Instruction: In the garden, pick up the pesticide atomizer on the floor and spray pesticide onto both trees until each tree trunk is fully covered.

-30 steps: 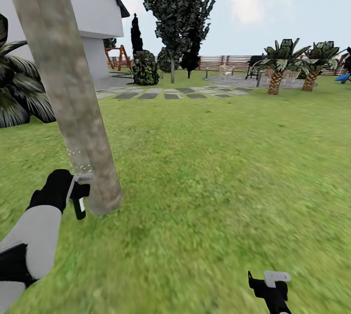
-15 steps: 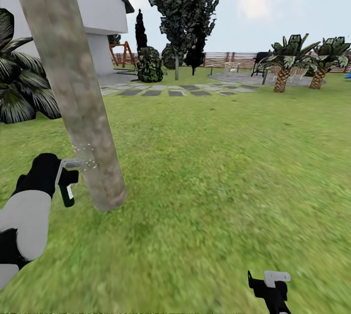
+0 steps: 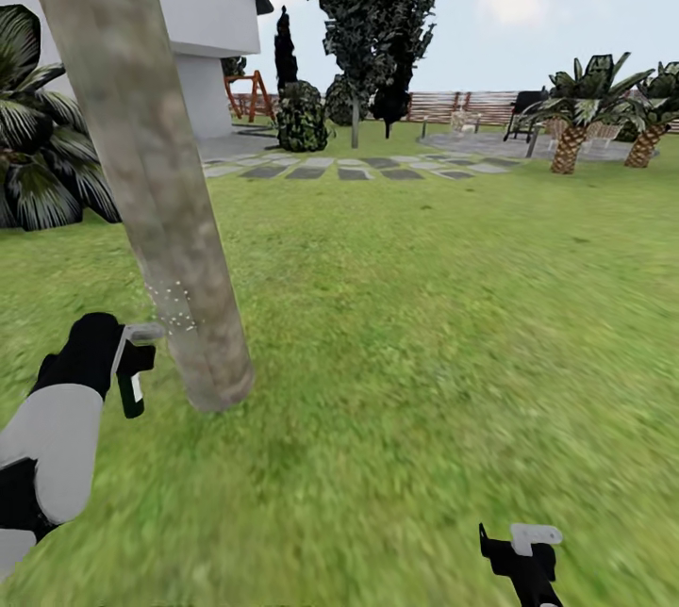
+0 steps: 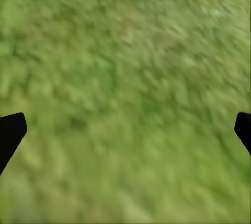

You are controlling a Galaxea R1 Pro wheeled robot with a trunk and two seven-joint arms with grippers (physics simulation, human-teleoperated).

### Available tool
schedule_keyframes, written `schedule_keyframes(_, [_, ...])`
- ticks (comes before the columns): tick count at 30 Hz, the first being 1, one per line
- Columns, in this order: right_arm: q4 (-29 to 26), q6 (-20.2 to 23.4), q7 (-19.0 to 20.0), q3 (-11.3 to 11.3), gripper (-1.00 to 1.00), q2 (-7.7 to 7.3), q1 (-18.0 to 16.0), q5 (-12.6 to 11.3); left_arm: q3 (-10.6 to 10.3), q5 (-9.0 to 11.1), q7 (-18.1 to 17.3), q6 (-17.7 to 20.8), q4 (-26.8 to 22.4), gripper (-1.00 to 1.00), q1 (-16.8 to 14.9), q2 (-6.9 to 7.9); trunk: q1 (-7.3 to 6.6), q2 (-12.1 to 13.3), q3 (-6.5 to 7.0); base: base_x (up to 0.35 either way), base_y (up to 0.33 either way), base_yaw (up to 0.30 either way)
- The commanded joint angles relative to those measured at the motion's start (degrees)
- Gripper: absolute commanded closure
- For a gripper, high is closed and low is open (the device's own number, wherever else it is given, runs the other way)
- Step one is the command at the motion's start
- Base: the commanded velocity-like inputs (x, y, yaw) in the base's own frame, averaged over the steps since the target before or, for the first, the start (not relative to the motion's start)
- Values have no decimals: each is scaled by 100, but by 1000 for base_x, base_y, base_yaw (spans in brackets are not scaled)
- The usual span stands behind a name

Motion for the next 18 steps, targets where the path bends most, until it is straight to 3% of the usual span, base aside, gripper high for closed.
schedule_keyframes(1, [8,-16,-34,-22,-100,-1,-5,63,26,-61,-50,6,-6,100,69,-29,-1,-3,-14,5,-29,82])
schedule_keyframes(6, [8,-16,-36,-19,-100,5,-5,65,49,-31,-43,1,-16,100,141,-127,-1,-3,-57,1,-205,82])
schedule_keyframes(18, [8,-16,-34,-21,-100,-4,-5,65,10,-64,-39,-158,-11,100,145,-127,-1,-3,-135,115,-258,63])
